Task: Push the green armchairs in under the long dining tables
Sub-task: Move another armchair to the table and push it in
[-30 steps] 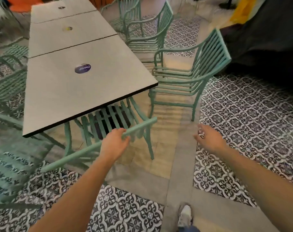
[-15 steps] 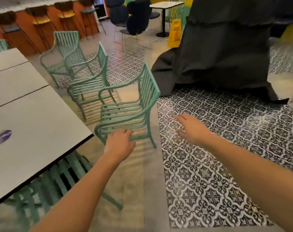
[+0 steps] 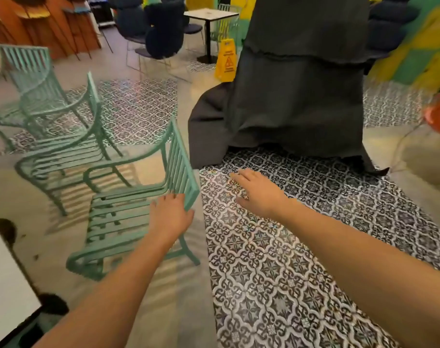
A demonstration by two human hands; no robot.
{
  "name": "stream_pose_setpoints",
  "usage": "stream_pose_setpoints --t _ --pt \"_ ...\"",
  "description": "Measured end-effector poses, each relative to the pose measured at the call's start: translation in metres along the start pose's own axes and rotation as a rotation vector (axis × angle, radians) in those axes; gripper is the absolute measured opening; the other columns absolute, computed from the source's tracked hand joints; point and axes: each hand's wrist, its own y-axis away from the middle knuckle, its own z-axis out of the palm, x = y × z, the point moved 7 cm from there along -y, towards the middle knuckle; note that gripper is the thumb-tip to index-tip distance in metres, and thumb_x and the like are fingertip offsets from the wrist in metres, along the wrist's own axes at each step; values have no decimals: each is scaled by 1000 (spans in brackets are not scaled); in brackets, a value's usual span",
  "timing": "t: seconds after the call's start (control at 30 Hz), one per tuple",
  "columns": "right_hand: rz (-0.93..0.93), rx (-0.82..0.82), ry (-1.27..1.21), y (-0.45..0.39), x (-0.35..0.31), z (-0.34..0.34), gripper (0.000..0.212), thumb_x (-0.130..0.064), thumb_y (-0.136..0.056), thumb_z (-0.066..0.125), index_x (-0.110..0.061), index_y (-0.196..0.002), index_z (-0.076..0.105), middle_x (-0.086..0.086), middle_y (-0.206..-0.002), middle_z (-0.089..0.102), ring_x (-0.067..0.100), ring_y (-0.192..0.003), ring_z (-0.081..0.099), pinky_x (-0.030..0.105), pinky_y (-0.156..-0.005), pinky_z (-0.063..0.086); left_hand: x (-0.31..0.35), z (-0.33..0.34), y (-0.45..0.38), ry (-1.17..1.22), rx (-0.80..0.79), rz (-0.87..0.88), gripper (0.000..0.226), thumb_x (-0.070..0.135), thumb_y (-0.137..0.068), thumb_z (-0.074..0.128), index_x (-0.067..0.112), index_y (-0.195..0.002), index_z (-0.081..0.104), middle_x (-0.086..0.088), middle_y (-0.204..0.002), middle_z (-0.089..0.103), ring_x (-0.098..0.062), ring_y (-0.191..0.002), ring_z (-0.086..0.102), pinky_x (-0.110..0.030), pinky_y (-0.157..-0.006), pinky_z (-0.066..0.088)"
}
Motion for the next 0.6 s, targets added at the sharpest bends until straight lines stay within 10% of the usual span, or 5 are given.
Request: stream_pose_setpoints --t 0.6 --pt "-346 -70 14 -294 171 2 70 -31 -96 50 -20 -154 13 8 -159 18 28 -146 15 43 -118 18 44 19 -282 -48 -121 -319 60 56 -93 43 21 -142 40 -6 -138 48 -28 -124 48 -42 -100 39"
